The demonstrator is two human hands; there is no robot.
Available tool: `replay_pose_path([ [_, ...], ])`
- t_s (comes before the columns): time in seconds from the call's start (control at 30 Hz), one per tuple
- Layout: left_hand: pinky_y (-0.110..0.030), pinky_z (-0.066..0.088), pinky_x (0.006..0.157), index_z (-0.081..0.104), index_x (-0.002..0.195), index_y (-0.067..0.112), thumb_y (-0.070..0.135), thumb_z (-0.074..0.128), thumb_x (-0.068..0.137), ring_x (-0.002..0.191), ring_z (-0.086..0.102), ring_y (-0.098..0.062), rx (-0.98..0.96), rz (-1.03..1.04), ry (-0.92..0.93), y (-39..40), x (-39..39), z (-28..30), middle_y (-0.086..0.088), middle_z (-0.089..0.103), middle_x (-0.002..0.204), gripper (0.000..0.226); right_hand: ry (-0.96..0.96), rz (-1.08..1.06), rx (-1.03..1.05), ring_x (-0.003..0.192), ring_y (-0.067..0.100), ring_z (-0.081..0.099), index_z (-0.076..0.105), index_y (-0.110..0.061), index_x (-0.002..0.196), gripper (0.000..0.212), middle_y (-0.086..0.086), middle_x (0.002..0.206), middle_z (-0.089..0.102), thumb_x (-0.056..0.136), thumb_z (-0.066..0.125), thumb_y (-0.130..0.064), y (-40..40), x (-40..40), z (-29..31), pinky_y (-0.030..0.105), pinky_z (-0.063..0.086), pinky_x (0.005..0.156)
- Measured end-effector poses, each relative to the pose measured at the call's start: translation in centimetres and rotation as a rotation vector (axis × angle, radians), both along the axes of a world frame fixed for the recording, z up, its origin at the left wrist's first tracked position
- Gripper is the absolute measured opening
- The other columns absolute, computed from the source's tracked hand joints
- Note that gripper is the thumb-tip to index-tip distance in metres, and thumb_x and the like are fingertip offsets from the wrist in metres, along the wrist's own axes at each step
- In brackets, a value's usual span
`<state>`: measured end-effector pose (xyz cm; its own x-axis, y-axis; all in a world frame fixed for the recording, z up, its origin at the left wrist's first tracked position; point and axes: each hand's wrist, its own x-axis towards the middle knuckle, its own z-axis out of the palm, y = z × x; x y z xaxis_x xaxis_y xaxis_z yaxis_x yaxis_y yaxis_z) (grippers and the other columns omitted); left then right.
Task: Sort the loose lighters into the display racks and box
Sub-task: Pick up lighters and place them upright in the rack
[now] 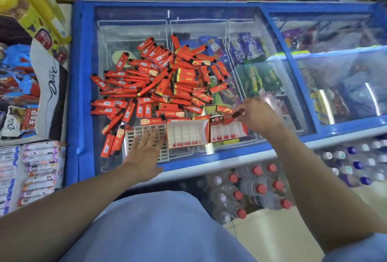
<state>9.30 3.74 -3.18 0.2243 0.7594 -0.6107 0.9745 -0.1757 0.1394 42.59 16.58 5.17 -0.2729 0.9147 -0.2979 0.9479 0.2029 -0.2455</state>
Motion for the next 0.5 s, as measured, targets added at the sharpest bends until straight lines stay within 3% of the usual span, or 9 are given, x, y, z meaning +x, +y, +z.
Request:
replay_pose_path([
  [0.2, -0.052, -0.006, 0.127, -0.014, 0.162, 0.02, 0.054, 0.059, 0.095, 0.152, -0.029, -0.031, -0.02, -0.014, 0.012, 0.2, -0.1, 0.2, -0.011, -0.031, 0.165, 0.105, -0.002, -0.028, 0.216, 0.085, 0.019, 0.07, 0.074, -0.024, 0.1, 0.016, -0.005, 0.102, 0.072, 0.085, 0.081, -0.025, -1.9, -1.4, -2.2, 0.033, 0.056, 0.07],
  [0.5, -0.052, -0.003, 0.127, -0.011, 0.163, 0.023, 0.056, 0.061, 0.093, 0.153, -0.027, -0.03, 0.001, -0.015, -0.009, 0.3, -0.4, -0.2, -0.009, -0.028, 0.167, 0.106, 0.035, -0.037, 0.24, 0.083, 0.019, 0.07, 0.076, -0.026, 0.096, 0.016, -0.006, 0.097, 0.071, 0.083, 0.083, -0.019, -2.4, -1.3, -1.9, 0.038, 0.059, 0.069],
])
